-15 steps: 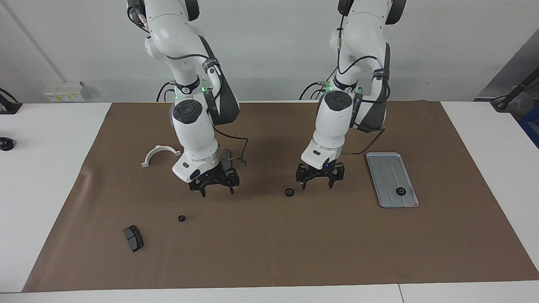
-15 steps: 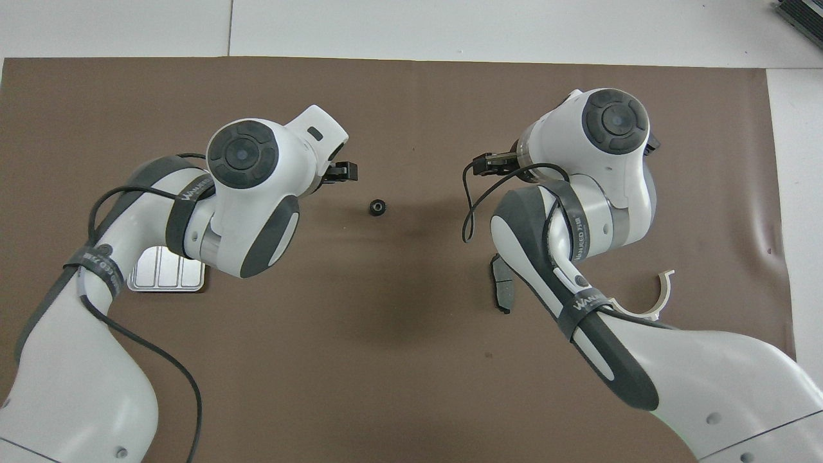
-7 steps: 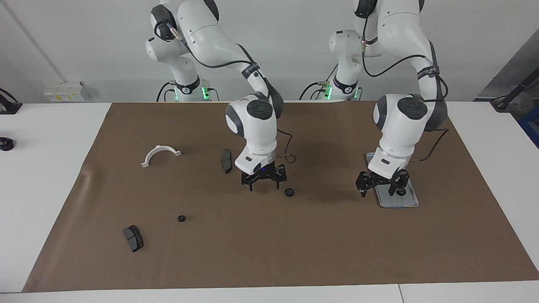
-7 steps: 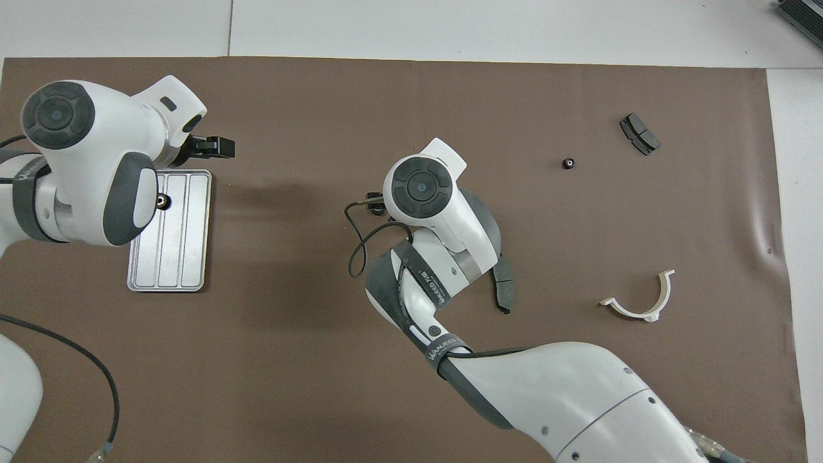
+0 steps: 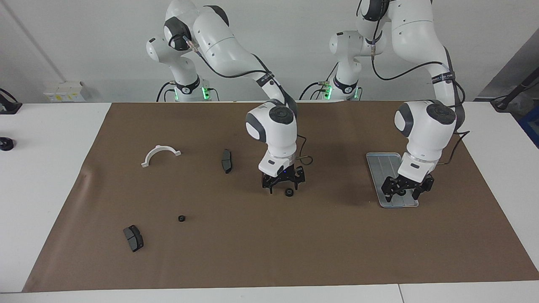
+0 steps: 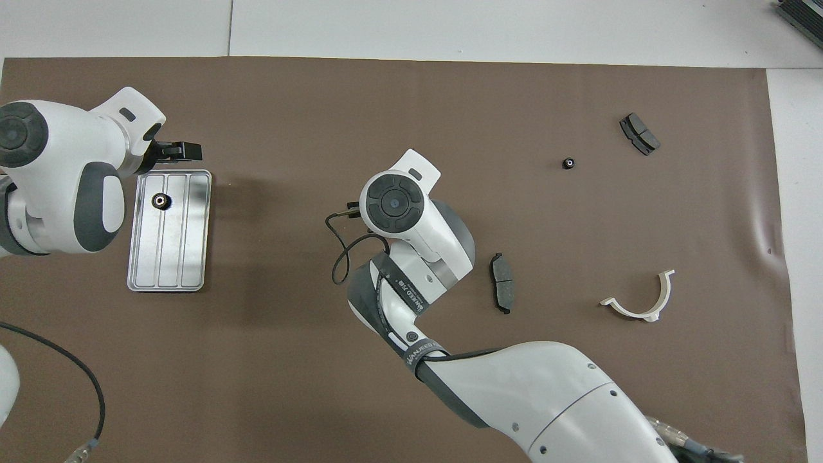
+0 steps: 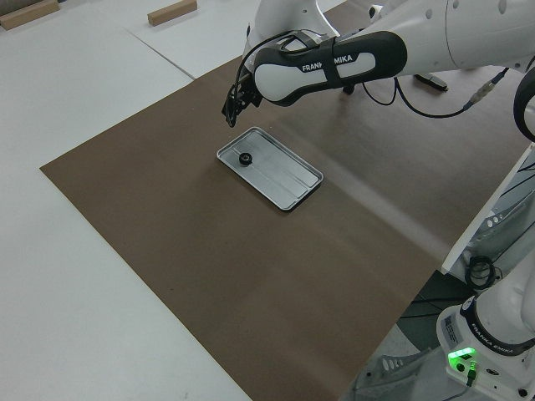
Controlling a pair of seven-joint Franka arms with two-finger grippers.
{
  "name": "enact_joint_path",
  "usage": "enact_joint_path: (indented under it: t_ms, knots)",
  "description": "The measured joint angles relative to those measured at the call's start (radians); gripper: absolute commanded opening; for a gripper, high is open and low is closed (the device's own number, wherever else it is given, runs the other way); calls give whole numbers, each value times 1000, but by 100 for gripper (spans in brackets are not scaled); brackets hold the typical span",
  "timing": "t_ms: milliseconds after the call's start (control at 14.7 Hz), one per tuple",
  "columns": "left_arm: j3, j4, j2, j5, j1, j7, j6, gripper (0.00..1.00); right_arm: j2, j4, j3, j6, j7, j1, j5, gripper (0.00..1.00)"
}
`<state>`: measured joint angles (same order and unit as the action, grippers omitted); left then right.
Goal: Place bearing gear from tray to pile
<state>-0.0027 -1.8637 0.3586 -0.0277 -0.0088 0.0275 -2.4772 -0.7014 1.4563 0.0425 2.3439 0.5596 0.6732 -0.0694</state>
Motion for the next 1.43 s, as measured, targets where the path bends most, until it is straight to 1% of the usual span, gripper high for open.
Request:
enact_joint_path:
  t_ms: [136, 205, 273, 409, 545, 614, 682, 818, 886, 955, 1023, 1091, 1227, 1432]
  knots:
    - [0, -40, 1, 5, 24, -11, -15, 100, -13, -1, 0, 3, 0, 8, -14, 100]
    - [0, -62, 1, 6, 35, -11, -26, 100, -17, -2, 1, 4, 0, 8, -19, 87]
    - [0, -81, 0, 7, 43, -13, -36, 100, -17, -2, 2, 5, 0, 8, -26, 81]
    - [0, -111, -2, 7, 48, -15, -52, 99, -17, -9, 3, 5, 0, 8, -36, 80]
    - [0, -151, -4, 7, 48, -15, -103, 93, -17, -12, 4, 5, 0, 8, -38, 80]
    - [-1, -169, -5, 7, 48, -15, -127, 88, -18, -12, 4, 6, 0, 8, -39, 80]
    - [-1, -180, -6, 7, 48, -15, -138, 81, -18, -12, 4, 10, 0, 8, -39, 77]
    - [-4, -185, -12, 10, 48, -15, -143, 62, -18, -12, 4, 23, 0, 8, -42, 61]
    - [-4, -186, -14, 11, 48, -15, -141, 46, -18, -12, 4, 25, 0, 8, -45, 53]
    - [-5, -186, -15, 13, 49, -15, -141, 32, -18, -12, 5, 25, 0, 8, -50, 39]
    - [-12, -186, -20, 17, 48, -15, -140, 24, -18, -16, 5, 25, 0, 8, -54, 18]
    - [-16, -186, -24, 17, 48, -15, -139, 17, -18, -18, 6, 25, 0, 8, -57, 0]
    - [-11, -186, -27, 17, 49, -17, -139, 1, -17, -18, 6, 25, 0, 9, -66, 0]
    - [-7, -183, -36, 17, 53, -23, -139, 0, -18, -24, 10, 10, 0, 8, -72, 0]
